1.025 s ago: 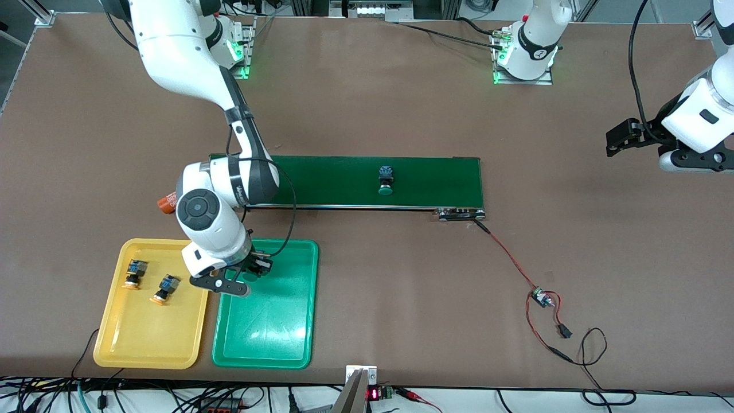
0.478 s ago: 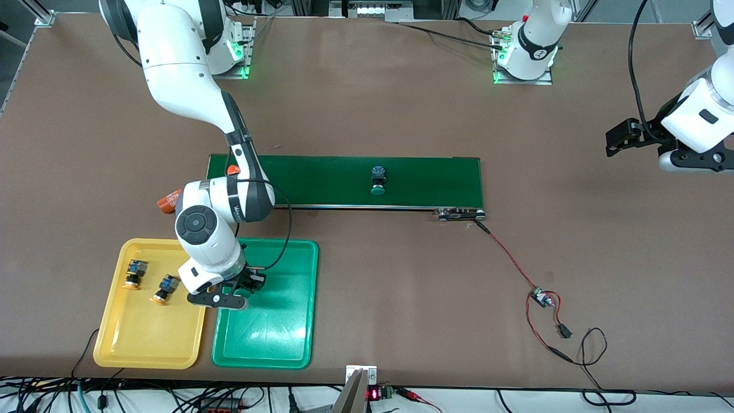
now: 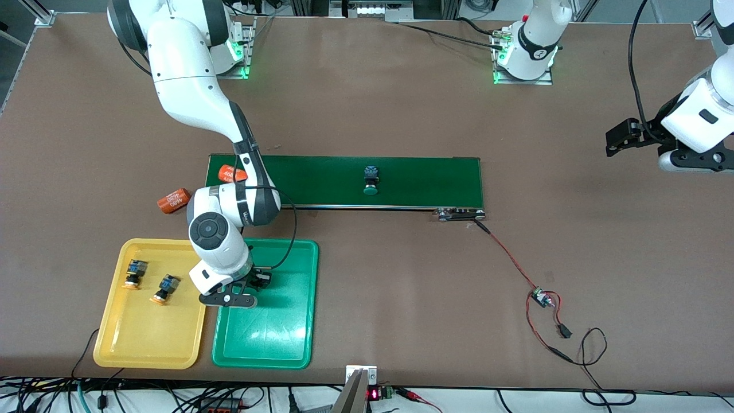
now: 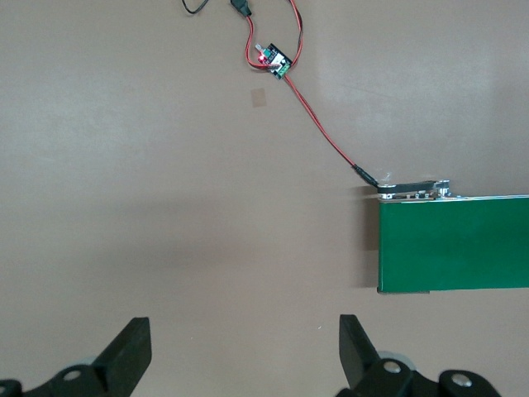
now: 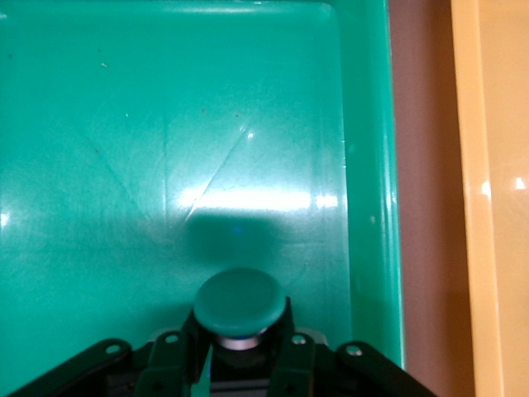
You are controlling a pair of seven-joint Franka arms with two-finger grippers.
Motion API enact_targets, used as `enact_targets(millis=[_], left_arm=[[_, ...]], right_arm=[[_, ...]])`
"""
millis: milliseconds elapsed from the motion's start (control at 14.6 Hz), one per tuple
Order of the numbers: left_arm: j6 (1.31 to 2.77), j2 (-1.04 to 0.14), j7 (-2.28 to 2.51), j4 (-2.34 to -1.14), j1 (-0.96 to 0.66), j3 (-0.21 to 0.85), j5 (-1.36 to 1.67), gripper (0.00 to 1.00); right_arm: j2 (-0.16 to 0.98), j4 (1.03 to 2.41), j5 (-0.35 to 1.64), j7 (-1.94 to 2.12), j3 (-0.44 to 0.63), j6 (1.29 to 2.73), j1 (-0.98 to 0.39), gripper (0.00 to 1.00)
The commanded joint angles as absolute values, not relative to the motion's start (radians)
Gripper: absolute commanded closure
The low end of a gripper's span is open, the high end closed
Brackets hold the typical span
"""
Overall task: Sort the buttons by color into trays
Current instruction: 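Carry the green button with the right gripper into the green tray, then release the button and move the right gripper back to the belt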
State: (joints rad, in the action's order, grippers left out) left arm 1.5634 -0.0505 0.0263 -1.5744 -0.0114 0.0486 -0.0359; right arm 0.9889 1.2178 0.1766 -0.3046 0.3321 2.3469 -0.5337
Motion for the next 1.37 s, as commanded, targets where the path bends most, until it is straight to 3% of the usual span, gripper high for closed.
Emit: enact_targets(millis=[0, 547, 820, 1299], left_arm=[[1.545, -0.049, 0.009, -1.560, -0.014, 0.051, -0.055, 0.00], [1.546, -0.049, 0.008, -1.560, -0.014, 0.051, -0.054, 0.00], [1.546, -0.049, 0.008, -1.560, -0.014, 0.051, -0.054, 0.00], [1.546, -0.049, 0.008, -1.560, -0.014, 0.051, -0.054, 0.00]], right_arm=[[0.973, 1.192, 0.187, -0.282, 0.327, 2.330, -0.529, 0.00], [0.844, 1.206, 0.184, -0.294, 0.328, 2.076, -0.601, 0.00], [0.718, 1.305, 0.190, -0.423, 0.327, 1.936, -0.693, 0.00], [0.687, 1.390, 0.190, -0.817, 0.327, 1.921, -0.903, 0.00]])
